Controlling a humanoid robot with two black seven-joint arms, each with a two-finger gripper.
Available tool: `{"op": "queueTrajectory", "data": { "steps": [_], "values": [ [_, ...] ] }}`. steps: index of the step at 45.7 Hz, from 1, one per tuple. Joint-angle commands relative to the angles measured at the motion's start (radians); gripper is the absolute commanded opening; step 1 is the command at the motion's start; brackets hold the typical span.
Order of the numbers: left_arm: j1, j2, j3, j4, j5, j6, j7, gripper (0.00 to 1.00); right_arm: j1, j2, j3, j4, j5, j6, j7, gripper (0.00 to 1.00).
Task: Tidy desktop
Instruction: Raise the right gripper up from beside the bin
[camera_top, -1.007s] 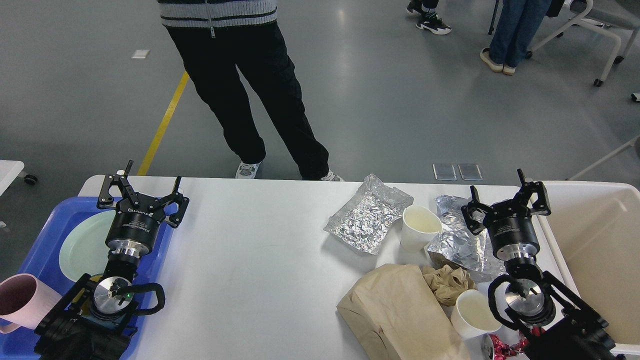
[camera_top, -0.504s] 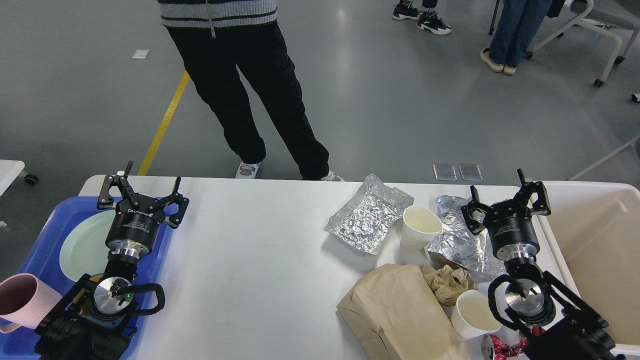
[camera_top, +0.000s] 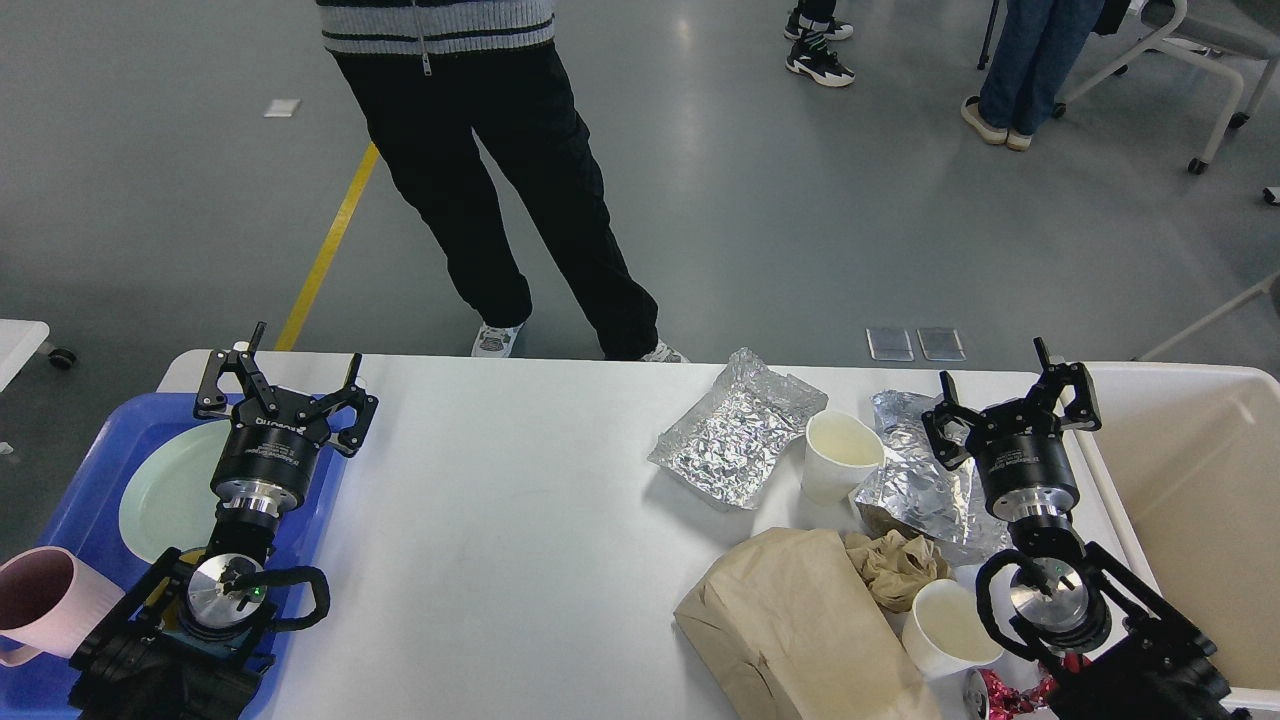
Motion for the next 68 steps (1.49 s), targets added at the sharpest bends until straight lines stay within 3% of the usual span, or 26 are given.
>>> {"op": "queueTrajectory", "data": {
  "steps": [1, 17, 50, 56, 63, 68],
  "values": [
    [0.0, 0.0, 0.0, 0.0, 0.0, 0.0, 0.0, 0.96, 0.0, 0.0, 0.001, 0.0, 0.0, -0.001, 0.0, 1.0],
    [0.0, 0.0, 0.0, 0.0, 0.0, 0.0, 0.0, 0.96, 0.005, -0.062, 0.14, 0.021, 0.026, -0.001, 0.002, 1.0],
    [0.0, 0.0, 0.0, 0.0, 0.0, 0.0, 0.0, 0.96, -0.005, -0.141, 0.053, -0.02, 0.043, 0.003, -0.009, 1.0],
    [0.0, 0.0, 0.0, 0.0, 0.0, 0.0, 0.0, 0.96, 0.005, -0.189, 0.045, -0.02, 0.043, 0.005, -0.04, 1.0],
    [0.0, 0.0, 0.0, 0.0, 0.0, 0.0, 0.0, 0.96, 0.015, -0.21, 0.047, -0.018, 0.044, 0.032, -0.146, 1.0],
    [0.0, 0.0, 0.0, 0.0, 0.0, 0.0, 0.0, 0.96, 0.037, -0.226, 0.05, -0.02, 0.044, 0.048, -0.152, 1.0]
  ]
}}
